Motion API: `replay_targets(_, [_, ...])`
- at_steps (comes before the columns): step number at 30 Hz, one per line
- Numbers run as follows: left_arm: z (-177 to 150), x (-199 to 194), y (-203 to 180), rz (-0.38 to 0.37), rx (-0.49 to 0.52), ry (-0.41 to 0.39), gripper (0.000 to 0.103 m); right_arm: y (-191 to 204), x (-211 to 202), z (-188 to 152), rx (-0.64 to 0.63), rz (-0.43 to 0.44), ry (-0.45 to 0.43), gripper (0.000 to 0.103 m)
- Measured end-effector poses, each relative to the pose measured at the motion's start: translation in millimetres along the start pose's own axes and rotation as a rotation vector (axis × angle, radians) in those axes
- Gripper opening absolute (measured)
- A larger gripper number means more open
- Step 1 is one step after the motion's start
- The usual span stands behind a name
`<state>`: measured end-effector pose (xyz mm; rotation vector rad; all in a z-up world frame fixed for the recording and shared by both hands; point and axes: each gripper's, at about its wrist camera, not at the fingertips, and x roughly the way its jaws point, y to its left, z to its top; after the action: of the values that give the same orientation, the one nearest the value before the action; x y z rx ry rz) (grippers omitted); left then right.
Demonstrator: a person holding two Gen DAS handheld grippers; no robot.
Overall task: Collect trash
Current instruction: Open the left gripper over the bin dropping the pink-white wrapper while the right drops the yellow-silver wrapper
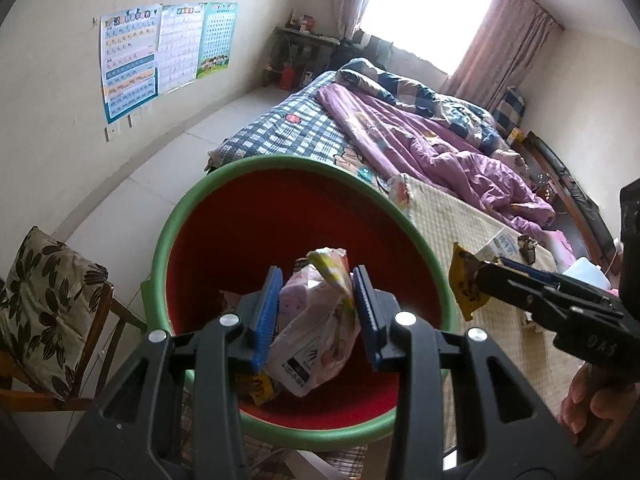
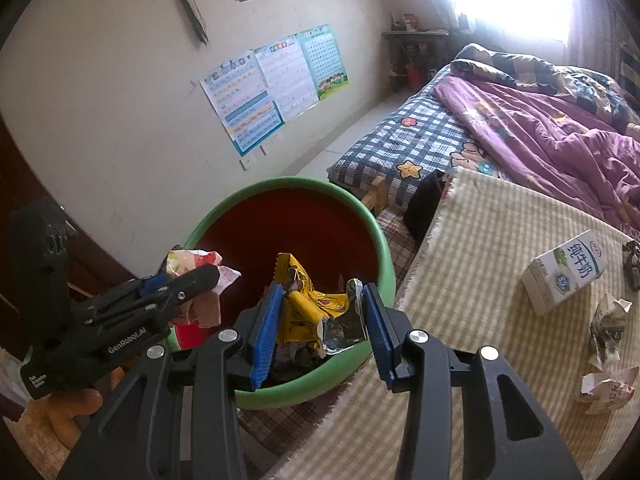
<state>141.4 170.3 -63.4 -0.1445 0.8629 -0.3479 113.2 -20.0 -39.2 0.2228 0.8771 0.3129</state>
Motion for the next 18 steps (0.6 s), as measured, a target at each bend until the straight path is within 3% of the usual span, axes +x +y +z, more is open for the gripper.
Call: replay_targets(18, [0.4, 18.7, 7.6, 0.017, 0.000, 0.052, 0.035, 1.3, 15.0, 3.3, 0.010, 0.000, 0.025, 0.043])
